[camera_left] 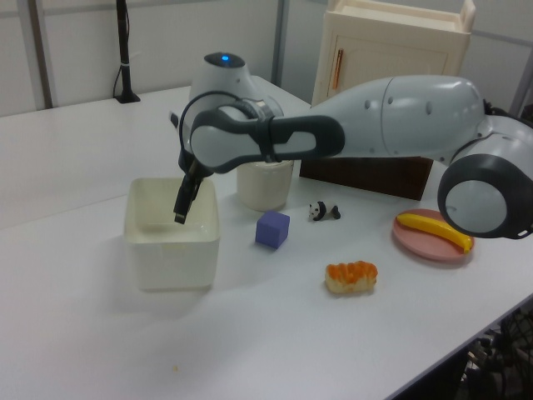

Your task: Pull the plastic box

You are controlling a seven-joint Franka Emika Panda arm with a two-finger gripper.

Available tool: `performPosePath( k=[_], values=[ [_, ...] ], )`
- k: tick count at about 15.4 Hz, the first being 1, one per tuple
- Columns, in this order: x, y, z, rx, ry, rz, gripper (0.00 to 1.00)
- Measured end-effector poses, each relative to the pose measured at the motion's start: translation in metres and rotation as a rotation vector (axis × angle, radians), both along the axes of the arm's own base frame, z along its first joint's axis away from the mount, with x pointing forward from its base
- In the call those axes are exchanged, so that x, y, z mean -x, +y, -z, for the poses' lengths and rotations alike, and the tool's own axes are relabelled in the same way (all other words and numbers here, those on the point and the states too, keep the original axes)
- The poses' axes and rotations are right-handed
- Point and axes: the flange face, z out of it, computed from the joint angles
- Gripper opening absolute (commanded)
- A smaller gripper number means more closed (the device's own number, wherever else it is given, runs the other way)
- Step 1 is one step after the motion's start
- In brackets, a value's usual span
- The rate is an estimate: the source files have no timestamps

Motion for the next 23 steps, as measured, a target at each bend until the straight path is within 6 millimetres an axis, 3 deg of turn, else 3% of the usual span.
performPosePath(
  k=[4,9,12,17,19,21,23],
  values=[
    [0.007,-0.011,0.01,0.071,0.11,-0.024,1.0],
    [0.024,-0.033,-0.006,0.142,0.271,-0.076,1.0],
    [0.032,-0.04,-0.006,0.166,0.34,-0.069,1.0],
    [0.03,-0.051,-0.008,0.172,0.347,-0.023,1.0],
    [0.028,-0.057,-0.031,0.154,0.307,0.054,1.0],
    [0.03,-0.069,-0.071,0.122,0.253,0.137,1.0],
    [0.033,-0.095,-0.112,0.091,0.204,0.215,1.0]
  ],
)
